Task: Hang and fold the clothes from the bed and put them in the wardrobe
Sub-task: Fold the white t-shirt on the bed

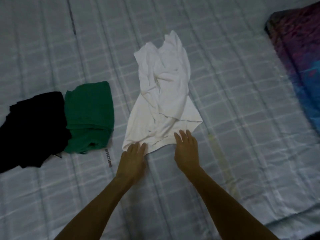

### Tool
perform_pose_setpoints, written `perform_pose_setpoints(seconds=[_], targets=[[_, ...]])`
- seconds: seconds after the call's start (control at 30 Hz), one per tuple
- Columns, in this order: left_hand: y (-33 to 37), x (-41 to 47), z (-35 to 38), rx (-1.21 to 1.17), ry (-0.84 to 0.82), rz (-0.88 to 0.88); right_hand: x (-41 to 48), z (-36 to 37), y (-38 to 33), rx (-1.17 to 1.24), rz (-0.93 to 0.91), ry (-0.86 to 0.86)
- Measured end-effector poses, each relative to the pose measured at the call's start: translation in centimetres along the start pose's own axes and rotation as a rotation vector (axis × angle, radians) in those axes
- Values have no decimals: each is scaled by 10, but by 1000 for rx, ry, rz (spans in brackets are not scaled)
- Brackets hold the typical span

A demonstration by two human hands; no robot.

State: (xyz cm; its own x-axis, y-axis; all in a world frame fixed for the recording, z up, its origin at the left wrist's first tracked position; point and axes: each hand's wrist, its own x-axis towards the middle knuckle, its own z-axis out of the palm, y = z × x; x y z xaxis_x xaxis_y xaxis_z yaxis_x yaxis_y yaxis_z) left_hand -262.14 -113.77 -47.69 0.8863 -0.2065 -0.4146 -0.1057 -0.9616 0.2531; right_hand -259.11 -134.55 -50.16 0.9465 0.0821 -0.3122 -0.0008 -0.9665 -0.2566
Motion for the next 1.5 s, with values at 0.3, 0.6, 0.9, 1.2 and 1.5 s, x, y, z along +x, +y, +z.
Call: perform_pose_setpoints(seconds=[0.3, 0.6, 0.9, 1.2, 1.5], targets=[[1, 33, 1, -61, 34, -110, 17, -3, 8, 88, -47, 223], [-6, -16, -91, -64, 266, -33, -43, -80, -45, 263, -123, 257], [13, -96, -226, -34, 570, 92, -147, -206, -123, 545, -22, 30], [23, -225, -304, -834, 579, -141, -217, -315, -245, 848, 8, 44], [4, -312, -313, -1101, 594, 74, -246, -350, -337, 1215, 53, -44]])
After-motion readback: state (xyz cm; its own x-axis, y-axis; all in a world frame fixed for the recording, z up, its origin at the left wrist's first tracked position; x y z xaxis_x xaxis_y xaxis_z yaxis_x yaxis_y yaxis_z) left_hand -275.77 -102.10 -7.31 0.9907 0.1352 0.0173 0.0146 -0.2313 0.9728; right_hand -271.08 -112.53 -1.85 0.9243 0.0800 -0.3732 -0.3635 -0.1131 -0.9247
